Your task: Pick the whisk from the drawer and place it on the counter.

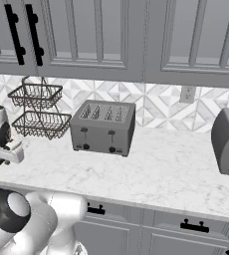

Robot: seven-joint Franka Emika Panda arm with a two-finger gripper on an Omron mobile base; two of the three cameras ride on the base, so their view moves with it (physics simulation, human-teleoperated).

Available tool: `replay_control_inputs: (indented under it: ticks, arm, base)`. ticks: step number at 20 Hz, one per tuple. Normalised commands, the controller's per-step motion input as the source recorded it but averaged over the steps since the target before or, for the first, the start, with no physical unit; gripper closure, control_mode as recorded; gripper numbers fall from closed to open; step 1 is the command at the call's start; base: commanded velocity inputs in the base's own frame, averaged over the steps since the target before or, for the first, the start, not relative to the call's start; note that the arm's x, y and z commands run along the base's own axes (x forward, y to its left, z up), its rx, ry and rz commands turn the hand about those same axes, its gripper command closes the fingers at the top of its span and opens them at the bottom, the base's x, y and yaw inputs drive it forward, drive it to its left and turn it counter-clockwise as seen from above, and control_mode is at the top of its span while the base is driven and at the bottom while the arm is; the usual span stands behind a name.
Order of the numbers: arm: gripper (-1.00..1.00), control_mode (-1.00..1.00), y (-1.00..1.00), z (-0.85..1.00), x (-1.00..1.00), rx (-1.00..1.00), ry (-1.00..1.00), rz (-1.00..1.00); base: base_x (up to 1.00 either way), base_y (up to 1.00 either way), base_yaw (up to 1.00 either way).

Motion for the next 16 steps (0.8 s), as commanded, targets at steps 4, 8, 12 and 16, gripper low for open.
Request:
replay_control_inputs:
  ticks: [4,8,12,16]
  arm:
    - [1.00,-1.00,-0.09,-0.32,1.00,0.00,0.00,-0.07]
    - [1.00,-1.00,0.00,-0.28,0.96,0.00,0.00,-0.29]
    - [1.00,-1.00,0.03,-0.37,0.87,0.00,0.00,-0.31]
    - [1.00,-1.00,0.00,-0.46,0.52,0.00,0.00,-0.22]
  base:
    - [0.00,0.00,0.00]
    - [0.00,0.00,0.00]
    - [0.00,0.00,0.00]
    - [0.00,0.00,0.00]
